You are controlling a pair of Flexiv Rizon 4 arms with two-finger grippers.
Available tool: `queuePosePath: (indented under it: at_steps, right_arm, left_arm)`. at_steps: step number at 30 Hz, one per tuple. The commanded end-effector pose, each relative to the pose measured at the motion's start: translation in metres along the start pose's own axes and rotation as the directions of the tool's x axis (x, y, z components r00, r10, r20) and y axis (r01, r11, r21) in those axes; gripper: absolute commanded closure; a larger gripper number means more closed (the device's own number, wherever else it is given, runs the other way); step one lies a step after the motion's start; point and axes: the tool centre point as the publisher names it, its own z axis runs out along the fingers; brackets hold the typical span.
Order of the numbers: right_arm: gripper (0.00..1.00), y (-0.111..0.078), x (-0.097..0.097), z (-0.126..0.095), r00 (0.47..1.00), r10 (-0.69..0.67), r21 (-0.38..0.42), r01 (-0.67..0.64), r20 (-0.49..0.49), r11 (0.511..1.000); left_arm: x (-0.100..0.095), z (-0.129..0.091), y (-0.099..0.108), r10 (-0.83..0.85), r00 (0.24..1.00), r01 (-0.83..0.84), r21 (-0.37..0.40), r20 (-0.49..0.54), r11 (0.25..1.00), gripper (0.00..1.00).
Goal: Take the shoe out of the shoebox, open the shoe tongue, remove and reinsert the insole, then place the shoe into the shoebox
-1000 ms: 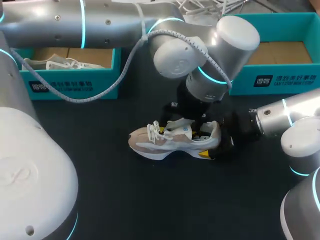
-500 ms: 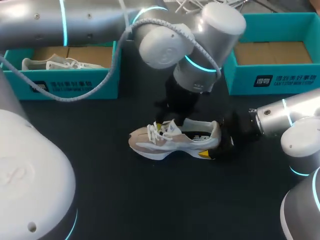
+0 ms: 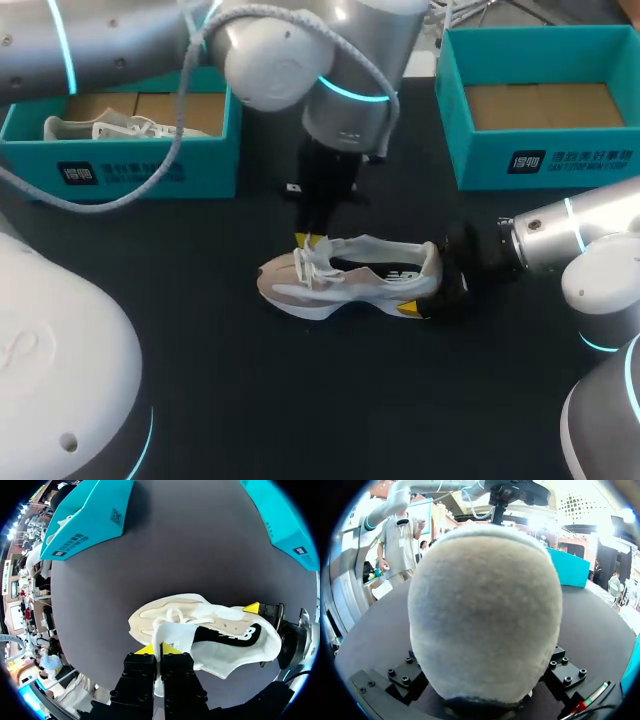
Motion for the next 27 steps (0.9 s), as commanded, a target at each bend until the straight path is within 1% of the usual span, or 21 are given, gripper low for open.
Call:
queuePosePath:
  at_steps: [1, 4, 8, 10, 11, 13, 18, 19, 20, 21, 22, 24, 25, 27]
  right_arm:
    - [1.00, -0.002, 0.001, 0.005, 1.000, 0.001, 0.004, -0.001, 0.002, 1.000]
    - [1.00, -0.002, 0.001, 0.005, 1.000, 0.001, 0.004, -0.001, 0.002, 1.000]
    - [1.00, -0.002, 0.001, 0.005, 1.000, 0.001, 0.004, -0.001, 0.002, 1.000]
    - [1.00, -0.002, 0.001, 0.005, 1.000, 0.001, 0.004, -0.001, 0.002, 1.000]
    - [1.00, -0.002, 0.001, 0.005, 1.000, 0.001, 0.004, -0.001, 0.002, 1.000]
    - [1.00, -0.002, 0.001, 0.005, 1.000, 0.001, 0.004, -0.001, 0.002, 1.000]
    - [1.00, -0.002, 0.001, 0.005, 1.000, 0.001, 0.004, -0.001, 0.002, 1.000]
    - [1.00, -0.002, 0.001, 0.005, 1.000, 0.001, 0.004, -0.001, 0.002, 1.000]
    - [1.00, -0.002, 0.001, 0.005, 1.000, 0.001, 0.004, -0.001, 0.002, 1.000]
    - [1.00, -0.002, 0.001, 0.005, 1.000, 0.001, 0.004, -0.001, 0.002, 1.000]
    - [1.00, -0.002, 0.001, 0.005, 1.000, 0.001, 0.004, -0.001, 0.002, 1.000]
    - [1.00, -0.002, 0.001, 0.005, 1.000, 0.001, 0.004, -0.001, 0.002, 1.000]
    - [1.00, -0.002, 0.001, 0.005, 1.000, 0.001, 0.004, -0.001, 0.002, 1.000]
    - [1.00, -0.002, 0.001, 0.005, 1.000, 0.001, 0.004, -0.001, 0.002, 1.000]
  left_arm:
    - [-0.019, 0.005, -0.001, -0.017, 0.998, 0.017, -0.003, -0.064, 1.000, 1.00]
    - [-0.029, 0.015, -0.007, -0.054, 0.997, 0.052, -0.025, -0.052, 0.998, 1.00]
    - [-0.036, 0.034, -0.013, -0.097, 0.995, 0.097, -0.013, -0.020, 0.995, 1.00]
    - [-0.038, 0.047, -0.019, -0.130, 0.991, 0.129, -0.016, -0.026, 0.992, 1.00]
    - [-0.039, 0.054, -0.022, -0.141, 0.990, 0.141, 0.001, -0.012, 0.990, 1.00]
    - [-0.040, 0.065, -0.024, -0.154, 0.988, 0.154, -0.004, -0.004, 0.988, 1.00]
    - [-0.039, 0.080, -0.025, -0.151, 0.989, 0.150, 0.008, 0.003, 0.989, 1.00]
    - [-0.039, 0.081, -0.025, -0.145, 0.989, 0.145, 0.000, 0.004, 0.989, 0.92]
    - [-0.040, 0.081, -0.023, -0.129, 0.992, 0.129, -0.008, -0.005, 0.992, 0.77]
    - [-0.041, 0.080, -0.022, -0.117, 0.993, 0.116, -0.014, -0.016, 0.993, 0.58]
    - [-0.043, 0.078, -0.020, -0.106, 0.994, 0.106, -0.017, -0.023, 0.994, 0.51]
    - [-0.046, 0.075, -0.019, -0.086, 0.996, 0.085, -0.022, -0.038, 0.996, 0.15]
    - [-0.048, 0.073, -0.017, -0.078, 0.996, 0.077, -0.026, -0.043, 0.997, 0.00]
    - [-0.053, 0.068, -0.014, -0.060, 0.997, 0.059, -0.025, -0.052, 0.998, 0.00]
